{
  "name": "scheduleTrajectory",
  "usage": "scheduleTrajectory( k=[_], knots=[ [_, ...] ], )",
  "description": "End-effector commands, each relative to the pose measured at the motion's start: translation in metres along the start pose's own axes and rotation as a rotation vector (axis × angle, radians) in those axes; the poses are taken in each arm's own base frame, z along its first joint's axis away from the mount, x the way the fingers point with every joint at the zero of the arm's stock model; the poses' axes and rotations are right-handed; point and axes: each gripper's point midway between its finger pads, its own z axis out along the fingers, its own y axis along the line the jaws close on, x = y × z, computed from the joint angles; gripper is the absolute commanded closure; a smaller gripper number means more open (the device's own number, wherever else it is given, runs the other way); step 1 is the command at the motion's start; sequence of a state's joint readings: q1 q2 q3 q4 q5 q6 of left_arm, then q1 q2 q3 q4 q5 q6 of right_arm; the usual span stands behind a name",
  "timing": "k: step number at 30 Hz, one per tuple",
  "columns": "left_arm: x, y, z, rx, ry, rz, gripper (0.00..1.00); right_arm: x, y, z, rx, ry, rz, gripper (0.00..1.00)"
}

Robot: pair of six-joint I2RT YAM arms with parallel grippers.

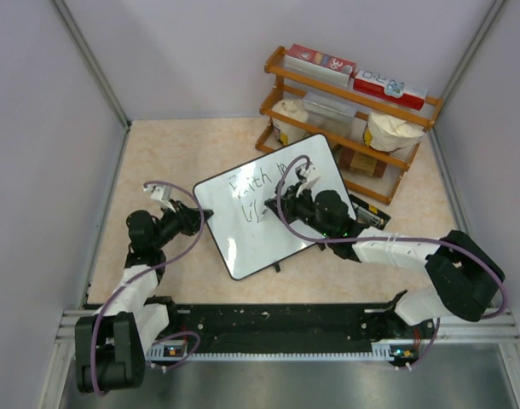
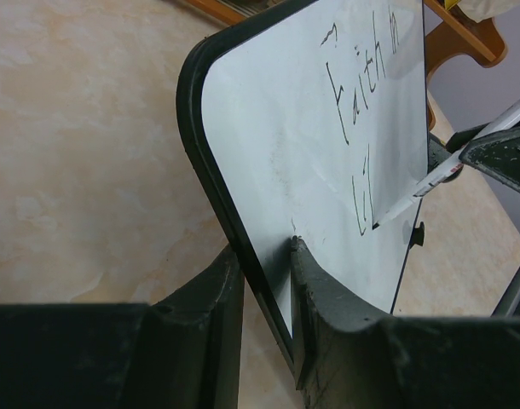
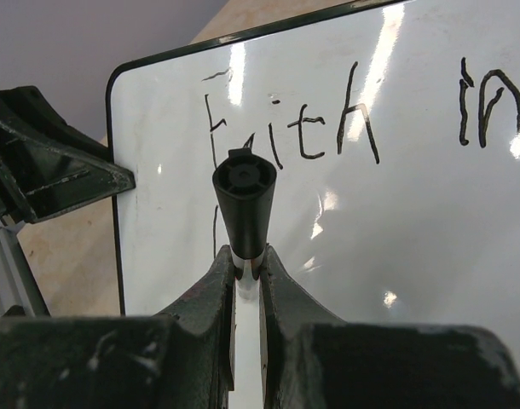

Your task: Write a sentence on the whiteboard

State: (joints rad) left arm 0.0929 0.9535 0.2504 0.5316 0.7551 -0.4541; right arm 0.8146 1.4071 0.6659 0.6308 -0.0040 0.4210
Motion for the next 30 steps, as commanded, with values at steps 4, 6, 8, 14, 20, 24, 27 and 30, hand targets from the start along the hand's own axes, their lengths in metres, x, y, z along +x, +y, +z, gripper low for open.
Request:
scheduleTrajectory(
  k=[4, 6, 8, 14, 20, 24, 27, 30],
  knots=[
    [0.001, 0.011, 0.001, -0.038, -0.005, 0.072, 1.0, -0.029, 0.024, -0.007, -0.103, -0.064, 0.02, 1.0],
    [0.001, 0.012, 0.001, -0.038, -0.004, 0.071, 1.0, -0.038, 0.03, -0.009, -0.125, -0.089, 0.02, 1.0],
    [0.002, 0.012, 0.001, -0.039, -0.003, 0.07, 1.0, -0.048, 0.033, -0.007, -0.127, -0.117, 0.022, 1.0],
    [0.001, 0.012, 0.001, -0.038, -0.003, 0.068, 1.0, -0.06, 0.025, 0.009, -0.067, -0.126, -0.008, 1.0],
    [0.001, 0.012, 0.001, -0.038, -0.003, 0.068, 1.0, -0.05, 0.014, 0.023, -0.027, -0.097, -0.029, 1.0],
    [0.002, 0.012, 0.001, -0.038, -0.001, 0.067, 1.0, -0.04, 0.009, 0.025, -0.017, -0.08, -0.024, 1.0],
    [0.001, 0.011, 0.001, -0.036, -0.002, 0.068, 1.0, -0.037, 0.006, 0.024, -0.011, -0.074, -0.023, 1.0],
    [0.002, 0.012, 0.001, -0.037, -0.002, 0.068, 1.0, -0.035, -0.001, 0.024, 0.024, -0.074, -0.031, 1.0]
  ],
)
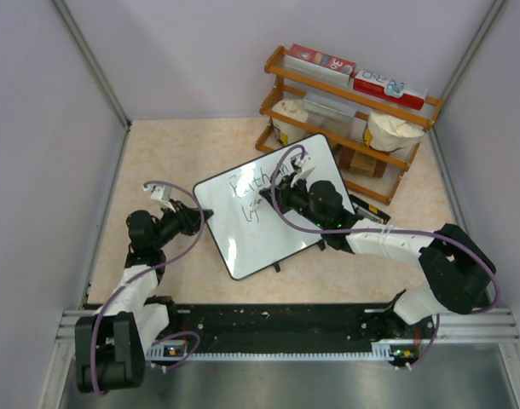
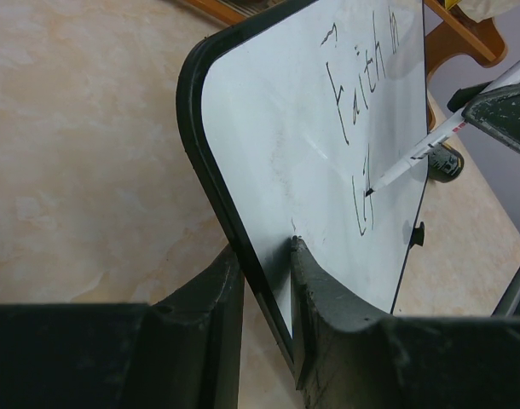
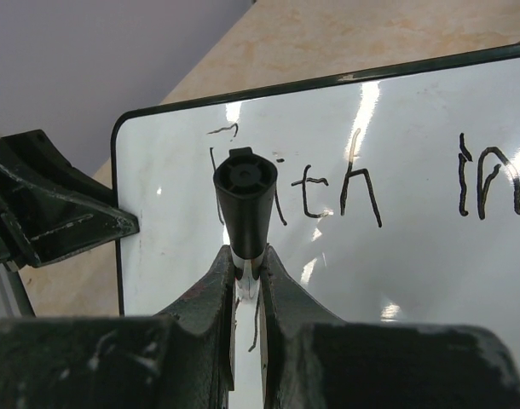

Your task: Write a sentence on the whiteboard

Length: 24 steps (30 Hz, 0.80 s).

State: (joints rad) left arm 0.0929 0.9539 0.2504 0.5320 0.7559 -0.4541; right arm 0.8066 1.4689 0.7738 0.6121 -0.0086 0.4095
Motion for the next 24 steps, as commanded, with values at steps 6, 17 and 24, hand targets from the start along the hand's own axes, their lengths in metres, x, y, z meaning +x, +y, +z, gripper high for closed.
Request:
scheduleTrajectory(
  k=[6, 17, 24],
  knots=[
    [0.002, 0.011, 0.001, -0.036, -0.002, 0.068, 1.0, -0.011, -0.02, 0.002, 0.094, -0.04, -0.043, 1.0],
    [0.002, 0.012, 0.001, -0.037, -0.001, 0.067, 1.0, -0.016, -0.035, -0.004, 0.173, -0.049, -0.063, 1.0],
    [0.002, 0.012, 0.001, -0.04, -0.001, 0.066, 1.0, -0.033, -0.023, -0.014, 0.131, -0.099, -0.044, 1.0]
  ],
)
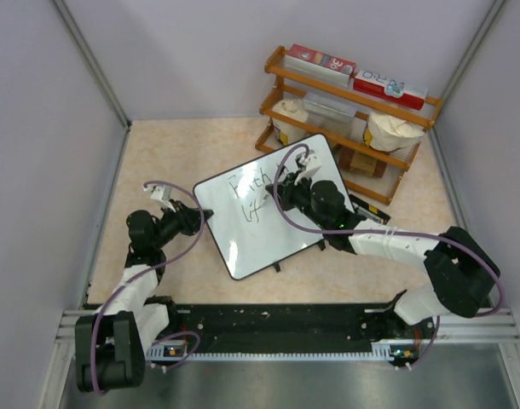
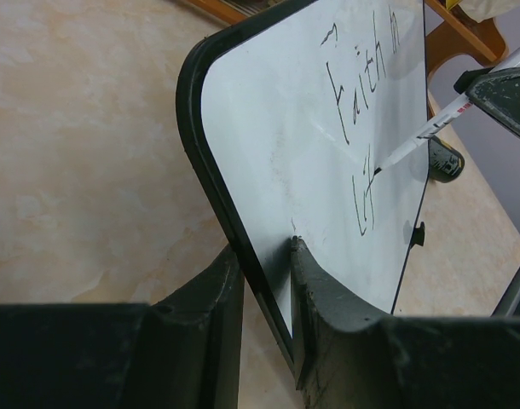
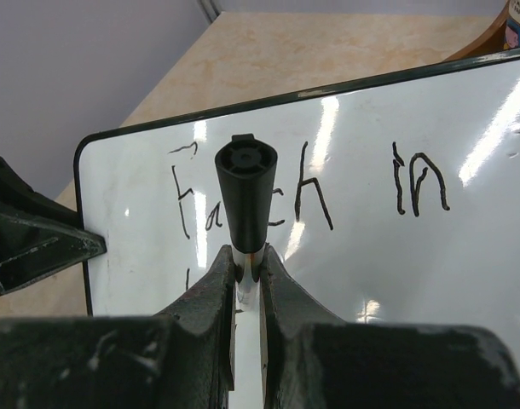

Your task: Write a sentence on the whiteboard

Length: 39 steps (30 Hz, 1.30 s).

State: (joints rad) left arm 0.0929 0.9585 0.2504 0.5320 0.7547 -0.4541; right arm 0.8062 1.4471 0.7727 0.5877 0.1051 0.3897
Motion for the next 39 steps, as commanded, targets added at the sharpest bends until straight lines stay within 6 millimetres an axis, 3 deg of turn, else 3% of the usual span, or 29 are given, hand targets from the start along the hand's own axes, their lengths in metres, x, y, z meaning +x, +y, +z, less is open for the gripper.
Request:
scheduleTrajectory(
  k=[1, 6, 26, 39],
  knots=[
    [0.001, 0.011, 0.001, -0.036, -0.003, 0.069, 1.0, -0.025, -0.003, -0.01, 0.011, -0.066, -0.017, 1.0],
    [0.001, 0.011, 0.001, -0.033, -0.003, 0.07, 1.0, -0.038, 0.001, -0.015, 0.002, -0.092, -0.017, 1.0],
    [0.001, 0.011, 0.001, -0.033, -0.002, 0.069, 1.0, -0.006, 0.005, -0.001, -0.053, 0.001, 0.014, 1.0],
    [0.001, 0.011, 0.001, -0.034, -0.004, 0.07, 1.0, -0.015, -0.026, -0.005, 0.11, -0.035, -0.011, 1.0]
  ],
)
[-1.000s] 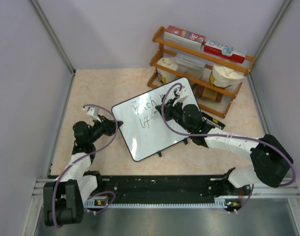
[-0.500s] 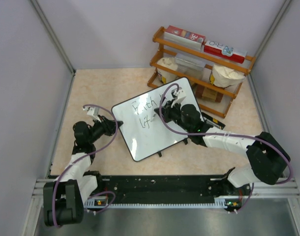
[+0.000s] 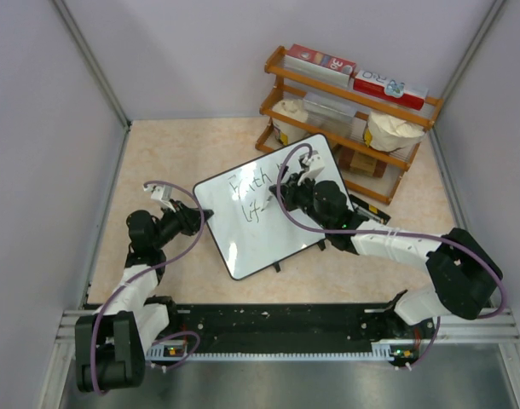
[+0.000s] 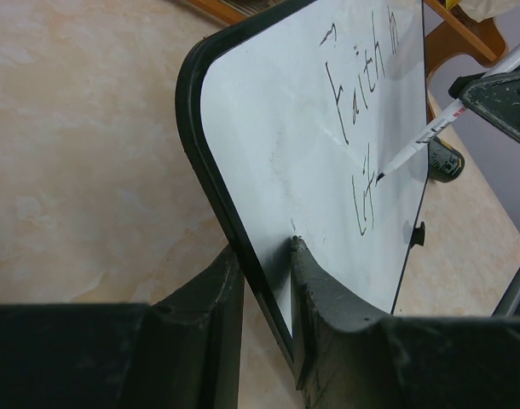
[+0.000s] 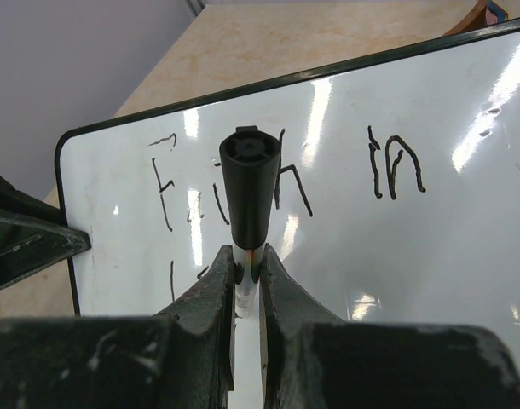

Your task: Write a sentence on the whiteboard

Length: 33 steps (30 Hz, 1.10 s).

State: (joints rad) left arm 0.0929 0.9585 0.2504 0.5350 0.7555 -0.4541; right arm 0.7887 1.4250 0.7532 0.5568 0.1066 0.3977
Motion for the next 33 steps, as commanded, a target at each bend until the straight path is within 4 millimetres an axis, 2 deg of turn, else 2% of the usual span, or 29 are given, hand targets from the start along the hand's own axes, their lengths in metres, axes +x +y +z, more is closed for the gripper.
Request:
scheduleTrajectory(
  k=[1, 8, 14, 17, 28, 33],
  knots=[
    [0.002, 0.011, 0.001, -0.036, -0.001, 0.067, 1.0, -0.021, -0.018, 0.001, 0.091, -0.058, -0.014, 1.0],
    [0.002, 0.011, 0.001, -0.036, 0.001, 0.066, 1.0, -0.027, -0.019, 0.006, 0.1, -0.07, -0.009, 1.0],
    [0.001, 0.011, 0.001, -0.035, 0.0, 0.067, 1.0, -0.039, -0.009, 0.011, 0.07, -0.082, -0.011, 1.0],
    [0.002, 0.012, 0.001, -0.035, 0.001, 0.066, 1.0, -0.039, -0.005, 0.013, 0.054, -0.074, -0.012, 1.0],
    [0.001, 0.011, 0.002, -0.032, 0.0, 0.067, 1.0, 0.0, -0.004, 0.013, 0.007, 0.022, 0.025, 1.0],
    [0.002, 0.011, 0.001, -0.034, 0.0, 0.067, 1.0, 0.008, -0.005, 0.01, 0.003, 0.046, 0.03, 1.0]
  ],
)
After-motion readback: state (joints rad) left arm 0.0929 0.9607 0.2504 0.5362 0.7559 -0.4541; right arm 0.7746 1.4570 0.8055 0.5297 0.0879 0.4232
